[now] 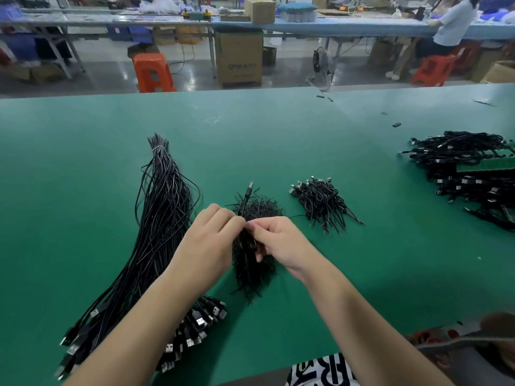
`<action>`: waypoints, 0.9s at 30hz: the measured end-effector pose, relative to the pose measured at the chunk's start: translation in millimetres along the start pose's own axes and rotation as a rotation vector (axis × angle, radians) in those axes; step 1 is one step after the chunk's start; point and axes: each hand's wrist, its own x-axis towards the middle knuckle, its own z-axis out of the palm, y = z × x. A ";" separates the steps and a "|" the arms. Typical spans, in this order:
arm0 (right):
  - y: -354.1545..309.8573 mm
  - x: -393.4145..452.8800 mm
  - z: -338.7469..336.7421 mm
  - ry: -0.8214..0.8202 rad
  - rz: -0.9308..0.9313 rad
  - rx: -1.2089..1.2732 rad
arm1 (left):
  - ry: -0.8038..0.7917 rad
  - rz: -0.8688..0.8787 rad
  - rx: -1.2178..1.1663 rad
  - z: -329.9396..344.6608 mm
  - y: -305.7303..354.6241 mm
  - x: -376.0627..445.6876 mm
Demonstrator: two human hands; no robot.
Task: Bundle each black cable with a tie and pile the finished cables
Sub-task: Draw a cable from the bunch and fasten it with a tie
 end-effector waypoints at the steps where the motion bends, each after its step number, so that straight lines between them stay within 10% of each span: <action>1: -0.1 -0.6 -0.1 -0.019 0.014 0.006 | -0.014 0.044 0.036 0.8 -1.5 -1.2; 20: 3.5 -4.1 -20.0 -0.182 0.135 0.449 | -0.020 -0.600 -0.744 -4.0 -0.5 0.3; 27: -3.7 6.7 -42.4 0.030 0.208 0.061 | -0.151 -0.674 -0.463 21.3 -38.4 -7.3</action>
